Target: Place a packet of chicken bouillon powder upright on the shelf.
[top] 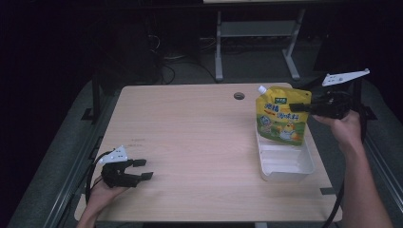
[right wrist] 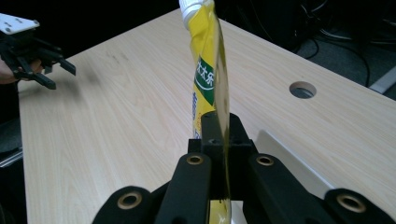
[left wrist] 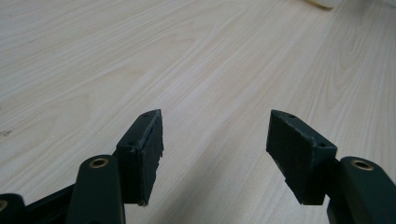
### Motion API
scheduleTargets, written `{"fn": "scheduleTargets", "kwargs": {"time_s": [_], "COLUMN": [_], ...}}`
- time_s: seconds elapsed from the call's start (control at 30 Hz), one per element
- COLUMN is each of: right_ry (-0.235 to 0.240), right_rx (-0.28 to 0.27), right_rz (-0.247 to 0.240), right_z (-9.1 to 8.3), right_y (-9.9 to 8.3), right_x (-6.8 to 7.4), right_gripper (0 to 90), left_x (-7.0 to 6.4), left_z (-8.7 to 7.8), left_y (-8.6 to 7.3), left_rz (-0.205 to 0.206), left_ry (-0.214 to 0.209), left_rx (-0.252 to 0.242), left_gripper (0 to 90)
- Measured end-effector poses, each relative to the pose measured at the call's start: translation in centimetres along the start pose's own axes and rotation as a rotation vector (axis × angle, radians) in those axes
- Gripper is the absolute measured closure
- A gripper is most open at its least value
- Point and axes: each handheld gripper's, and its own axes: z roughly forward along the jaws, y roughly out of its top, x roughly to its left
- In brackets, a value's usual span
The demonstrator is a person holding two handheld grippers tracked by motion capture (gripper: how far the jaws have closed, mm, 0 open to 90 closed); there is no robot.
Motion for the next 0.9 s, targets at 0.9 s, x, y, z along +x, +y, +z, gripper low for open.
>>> {"fn": "scheduleTargets", "kwargs": {"time_s": [0.9], "right_ry": [-0.04], "right_rx": [-0.002], "right_rz": [0.106], "right_z": [1.7], "right_y": [-5.0], "right_x": [-1.7], "right_gripper": [86.4], "left_x": [-0.1], "left_z": [0.4], "left_y": [0.1], "left_rz": [-0.006], "left_ry": [-0.025], "left_rx": [-0.004], "left_gripper": [34.9]}}
